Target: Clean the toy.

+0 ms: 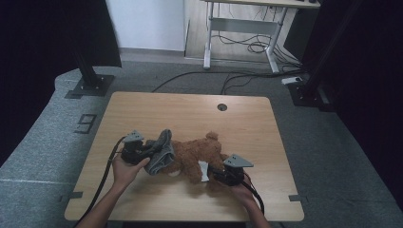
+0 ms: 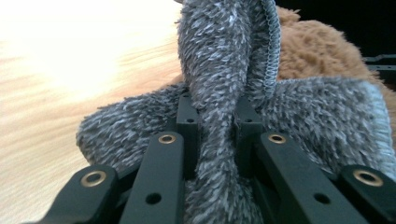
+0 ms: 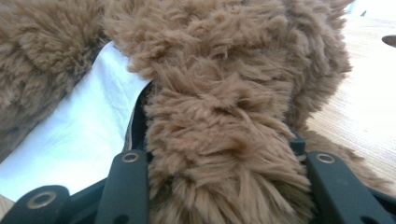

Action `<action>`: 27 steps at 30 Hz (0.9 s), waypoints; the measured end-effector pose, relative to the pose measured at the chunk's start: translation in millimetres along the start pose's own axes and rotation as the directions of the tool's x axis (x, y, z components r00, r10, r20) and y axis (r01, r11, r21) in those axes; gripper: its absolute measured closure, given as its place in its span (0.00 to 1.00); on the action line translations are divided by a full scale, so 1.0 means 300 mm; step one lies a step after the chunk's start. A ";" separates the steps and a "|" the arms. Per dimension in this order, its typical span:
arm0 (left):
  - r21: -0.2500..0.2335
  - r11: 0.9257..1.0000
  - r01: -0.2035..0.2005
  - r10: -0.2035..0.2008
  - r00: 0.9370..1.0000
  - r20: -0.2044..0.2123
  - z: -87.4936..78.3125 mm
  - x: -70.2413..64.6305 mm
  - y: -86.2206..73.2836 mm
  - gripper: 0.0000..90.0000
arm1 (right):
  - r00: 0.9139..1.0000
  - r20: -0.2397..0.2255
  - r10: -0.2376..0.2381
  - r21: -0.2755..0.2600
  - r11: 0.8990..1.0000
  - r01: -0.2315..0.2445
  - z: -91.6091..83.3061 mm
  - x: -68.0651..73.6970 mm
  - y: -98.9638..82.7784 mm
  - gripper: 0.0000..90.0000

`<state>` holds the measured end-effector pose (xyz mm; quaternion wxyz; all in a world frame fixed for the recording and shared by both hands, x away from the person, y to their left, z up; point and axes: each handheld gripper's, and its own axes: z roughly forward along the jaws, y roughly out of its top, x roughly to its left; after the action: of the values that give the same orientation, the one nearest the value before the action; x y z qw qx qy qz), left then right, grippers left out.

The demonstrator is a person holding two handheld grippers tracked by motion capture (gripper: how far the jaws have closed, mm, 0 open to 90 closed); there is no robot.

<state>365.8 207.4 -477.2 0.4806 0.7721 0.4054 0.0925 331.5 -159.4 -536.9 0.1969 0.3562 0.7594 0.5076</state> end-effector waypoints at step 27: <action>-0.060 0.998 0.008 -0.005 0.999 0.052 -0.025 -0.047 -0.100 0.87 | 0.979 -0.153 0.133 0.070 0.990 -0.124 -0.019 -0.019 0.058 0.44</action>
<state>336.4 208.7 -494.4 0.5143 0.7581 0.3921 0.0831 337.6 -163.4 -519.0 0.0924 0.3691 0.7629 0.5227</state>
